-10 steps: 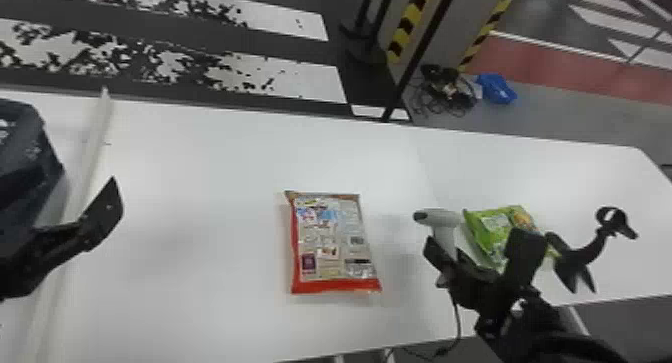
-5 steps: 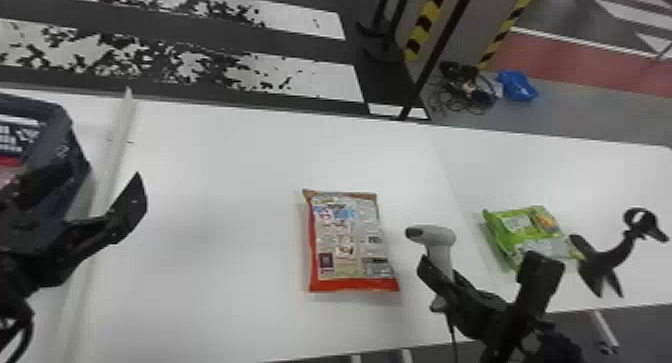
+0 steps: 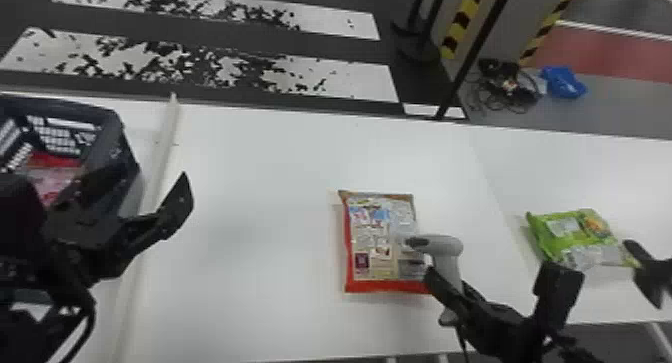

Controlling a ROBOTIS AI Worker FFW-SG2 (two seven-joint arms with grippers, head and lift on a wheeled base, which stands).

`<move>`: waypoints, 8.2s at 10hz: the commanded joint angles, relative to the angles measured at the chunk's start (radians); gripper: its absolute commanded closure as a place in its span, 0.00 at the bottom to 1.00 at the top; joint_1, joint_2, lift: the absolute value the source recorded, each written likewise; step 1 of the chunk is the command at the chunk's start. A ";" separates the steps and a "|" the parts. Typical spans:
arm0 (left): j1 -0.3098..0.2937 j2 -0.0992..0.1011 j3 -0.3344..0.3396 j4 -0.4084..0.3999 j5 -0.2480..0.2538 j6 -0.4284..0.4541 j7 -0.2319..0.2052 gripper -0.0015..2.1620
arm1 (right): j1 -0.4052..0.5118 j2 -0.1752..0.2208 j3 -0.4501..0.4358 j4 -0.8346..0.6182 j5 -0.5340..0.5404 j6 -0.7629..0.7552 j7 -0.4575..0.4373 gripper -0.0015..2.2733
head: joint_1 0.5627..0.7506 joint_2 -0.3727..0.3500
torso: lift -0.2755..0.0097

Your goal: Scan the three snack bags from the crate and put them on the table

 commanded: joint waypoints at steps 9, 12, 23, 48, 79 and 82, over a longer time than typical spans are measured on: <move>0.033 0.006 0.011 -0.028 0.000 -0.003 -0.012 0.03 | -0.052 -0.005 0.060 0.063 0.061 -0.002 -0.007 0.96 | 0.70 0.31 | 0.64; 0.042 0.007 0.012 -0.039 0.000 -0.003 -0.012 0.03 | -0.082 -0.010 -0.016 0.037 0.044 0.023 -0.010 0.96 | 0.70 0.29 | 0.64; 0.062 0.006 0.012 -0.069 -0.009 0.022 -0.014 0.03 | -0.345 -0.181 -0.051 0.474 0.158 -0.082 -0.010 0.46 | 0.70 0.03 | 0.64; 0.025 0.037 0.000 -0.029 0.000 0.037 -0.022 0.03 | -0.480 -0.209 0.041 0.261 0.195 0.526 0.587 0.96 | 0.70 0.32 | 0.64; 0.059 0.027 0.014 -0.060 0.032 0.092 0.041 0.03 | -0.188 -0.071 0.380 -0.022 0.239 -0.229 -0.321 0.05 | 0.70 0.31 | 0.64; 0.102 0.035 0.178 -0.164 0.084 0.160 0.034 0.03 | -0.196 -0.071 0.471 0.024 0.305 -0.343 -0.319 0.06 | 0.70 0.55 | 0.64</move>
